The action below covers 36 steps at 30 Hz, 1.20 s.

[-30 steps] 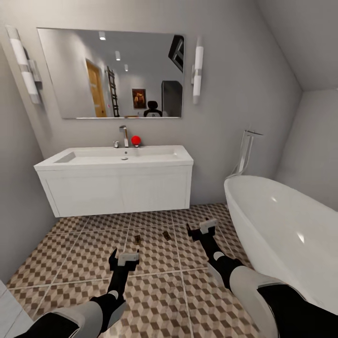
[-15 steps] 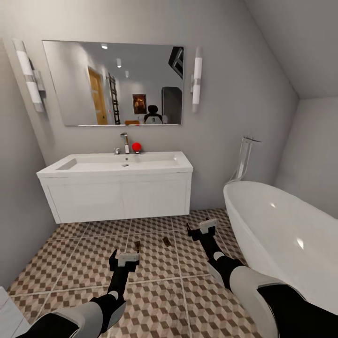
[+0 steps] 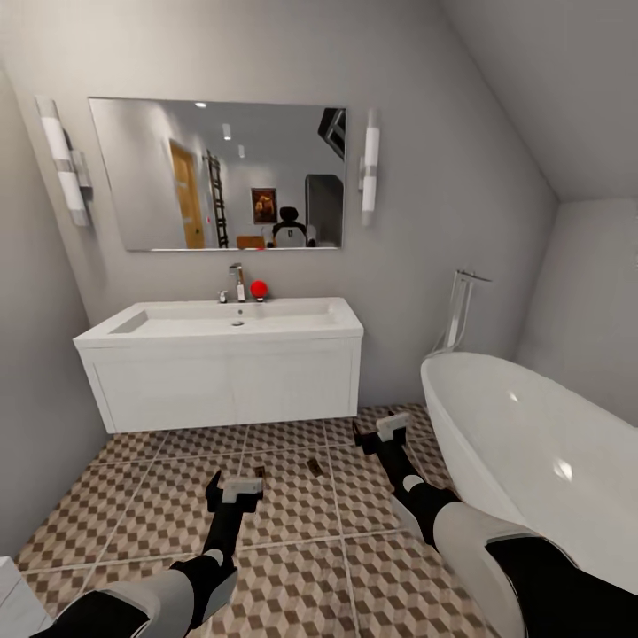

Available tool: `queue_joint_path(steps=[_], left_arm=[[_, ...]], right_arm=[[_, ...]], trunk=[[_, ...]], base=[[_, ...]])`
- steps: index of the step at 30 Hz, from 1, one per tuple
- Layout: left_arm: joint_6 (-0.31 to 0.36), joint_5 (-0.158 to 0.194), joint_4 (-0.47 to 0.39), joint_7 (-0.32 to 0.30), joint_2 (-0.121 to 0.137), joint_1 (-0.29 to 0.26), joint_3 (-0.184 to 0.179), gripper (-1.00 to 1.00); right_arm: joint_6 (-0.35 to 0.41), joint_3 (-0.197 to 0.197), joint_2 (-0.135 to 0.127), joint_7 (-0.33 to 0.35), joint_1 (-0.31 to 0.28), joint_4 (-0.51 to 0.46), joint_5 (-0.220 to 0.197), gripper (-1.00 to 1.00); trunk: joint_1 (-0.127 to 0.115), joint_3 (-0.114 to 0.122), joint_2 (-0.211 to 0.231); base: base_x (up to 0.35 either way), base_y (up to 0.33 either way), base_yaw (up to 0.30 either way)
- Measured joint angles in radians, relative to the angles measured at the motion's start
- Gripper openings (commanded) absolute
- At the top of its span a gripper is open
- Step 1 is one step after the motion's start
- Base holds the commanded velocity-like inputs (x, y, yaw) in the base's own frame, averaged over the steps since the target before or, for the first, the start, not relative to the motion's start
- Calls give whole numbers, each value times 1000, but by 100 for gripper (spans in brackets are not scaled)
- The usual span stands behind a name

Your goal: Take the four mousetraps from the cabinet in the bathroom and place them on the bathroom floor. Make sure all four end up on the same floor surface, and ensure that at least two of them are either under or directly next to the same bathroom sink.

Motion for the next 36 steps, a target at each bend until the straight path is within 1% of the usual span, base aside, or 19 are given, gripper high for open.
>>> queue_joint_path(steps=[36], left_arm=[[1,0,0,0,-2,2,0,100]], right_arm=[[0,0,0,0,2,0,0,100]], trunk=[[-138,172,252]], base=[[0,0,0]])
